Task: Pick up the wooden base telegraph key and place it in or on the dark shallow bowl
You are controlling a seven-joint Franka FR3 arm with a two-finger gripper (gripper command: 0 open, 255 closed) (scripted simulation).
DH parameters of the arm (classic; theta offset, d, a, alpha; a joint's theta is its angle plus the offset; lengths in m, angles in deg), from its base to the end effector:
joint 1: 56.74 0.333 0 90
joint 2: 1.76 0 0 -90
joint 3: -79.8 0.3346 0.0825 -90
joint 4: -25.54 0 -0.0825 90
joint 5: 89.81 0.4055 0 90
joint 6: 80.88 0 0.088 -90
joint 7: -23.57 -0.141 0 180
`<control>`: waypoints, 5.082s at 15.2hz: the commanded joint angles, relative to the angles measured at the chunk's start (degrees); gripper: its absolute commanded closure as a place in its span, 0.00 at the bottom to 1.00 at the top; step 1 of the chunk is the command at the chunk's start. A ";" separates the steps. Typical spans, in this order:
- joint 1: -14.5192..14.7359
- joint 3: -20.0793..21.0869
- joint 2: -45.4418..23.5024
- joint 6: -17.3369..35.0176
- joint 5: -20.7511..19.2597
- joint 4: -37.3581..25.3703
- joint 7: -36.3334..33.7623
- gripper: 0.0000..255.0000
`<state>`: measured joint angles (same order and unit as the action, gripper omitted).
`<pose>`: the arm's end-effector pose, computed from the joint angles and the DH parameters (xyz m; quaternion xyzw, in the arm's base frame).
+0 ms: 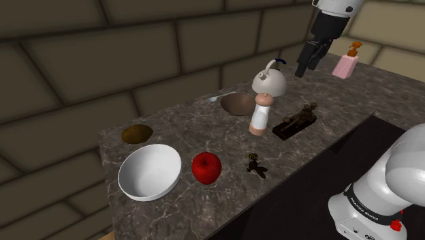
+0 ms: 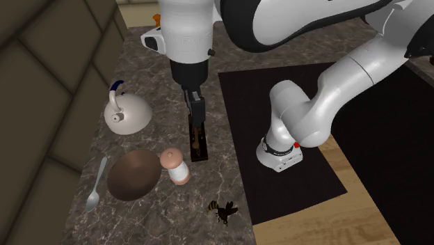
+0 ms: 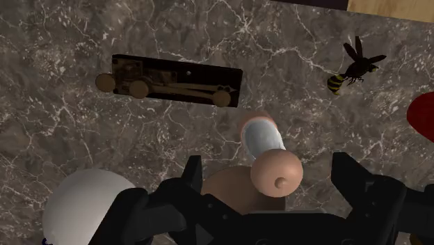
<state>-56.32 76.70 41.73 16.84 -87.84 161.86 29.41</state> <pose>0.3382 -0.0149 0.5618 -0.9979 -0.0326 -0.0445 0.0328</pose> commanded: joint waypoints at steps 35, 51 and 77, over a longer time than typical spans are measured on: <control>15.76 -37.07 -9.41 31.63 -19.89 22.18 75.05 1.00; 15.04 -34.26 -5.46 24.69 -19.24 19.13 74.10 1.00; 25.64 -30.10 -19.68 16.20 -7.95 -3.43 70.62 1.00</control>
<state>-31.96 46.96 24.79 32.77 -97.12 160.83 99.90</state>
